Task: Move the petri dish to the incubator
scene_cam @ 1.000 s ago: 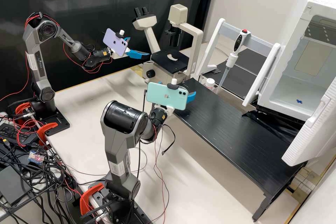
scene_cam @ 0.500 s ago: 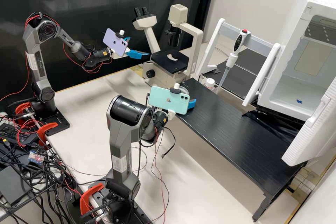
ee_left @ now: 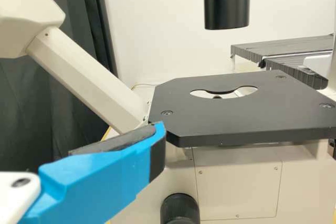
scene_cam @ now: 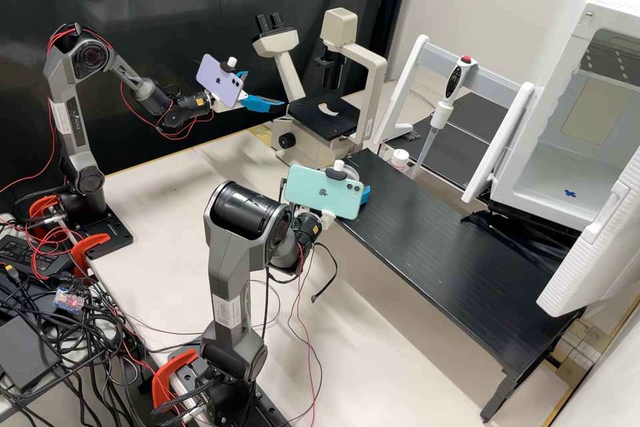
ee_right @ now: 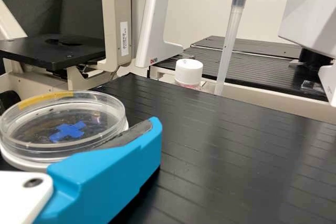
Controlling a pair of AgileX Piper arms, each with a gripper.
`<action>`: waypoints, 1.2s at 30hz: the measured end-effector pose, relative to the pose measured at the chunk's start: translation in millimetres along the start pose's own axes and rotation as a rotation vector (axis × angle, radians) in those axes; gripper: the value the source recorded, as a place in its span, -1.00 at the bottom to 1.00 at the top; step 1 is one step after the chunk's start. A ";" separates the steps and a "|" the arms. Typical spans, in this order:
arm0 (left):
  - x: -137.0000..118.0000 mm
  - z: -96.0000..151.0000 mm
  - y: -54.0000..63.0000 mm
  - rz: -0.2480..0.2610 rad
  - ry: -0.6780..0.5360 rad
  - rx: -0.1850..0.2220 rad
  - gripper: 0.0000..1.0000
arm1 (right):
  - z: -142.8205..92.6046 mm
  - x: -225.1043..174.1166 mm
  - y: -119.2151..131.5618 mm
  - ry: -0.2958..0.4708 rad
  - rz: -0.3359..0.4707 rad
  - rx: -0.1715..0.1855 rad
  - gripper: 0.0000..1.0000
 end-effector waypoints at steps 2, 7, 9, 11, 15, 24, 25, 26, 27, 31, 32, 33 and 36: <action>0.0 0.0 0.0 0.000 0.000 0.000 1.00 | 0.0 0.0 0.0 0.000 0.000 0.000 -1.00; 0.0 0.0 0.0 0.000 0.000 0.000 1.00 | 0.0 0.0 0.0 0.000 0.000 0.000 -1.00; 0.0 0.0 0.0 0.000 0.000 0.000 1.00 | 0.0 0.0 0.0 0.000 0.000 0.000 -1.00; 0.0 0.0 0.0 0.000 0.000 0.000 1.00 | -0.2 0.0 -0.1 0.002 -0.002 -0.002 -1.00; 0.0 0.0 0.0 0.000 0.000 0.000 1.00 | -0.8 1.0 0.1 0.005 -0.003 -0.004 -1.00; 0.0 0.0 0.0 0.000 0.000 0.000 1.00 | 0.0 2.6 -0.9 0.003 -0.008 0.001 -1.00; 0.0 0.0 0.0 0.000 0.000 0.000 1.00 | 0.0 2.6 -0.9 0.003 -0.008 0.001 -1.00; 0.0 0.0 0.0 0.000 0.000 0.000 1.00 | 0.0 2.6 -0.9 0.003 -0.008 0.001 -1.00; 0.0 0.0 0.0 0.000 0.000 0.000 1.00 | 0.0 2.6 -0.9 0.003 -0.008 0.003 -1.00; 0.0 0.0 0.0 0.000 0.000 0.000 1.00 | 0.0 2.6 -0.9 0.003 -0.008 0.006 -1.00; 0.0 0.0 0.0 0.000 0.000 0.000 1.00 | 0.0 2.6 -0.9 0.003 -0.008 0.008 -1.00; 0.0 0.0 0.0 0.000 0.000 0.000 1.00 | 0.2 2.6 -0.7 0.002 -0.007 0.008 -1.00; 0.0 0.0 0.0 0.000 0.000 0.000 1.00 | 1.9 1.7 2.9 -0.002 -0.001 0.004 -1.00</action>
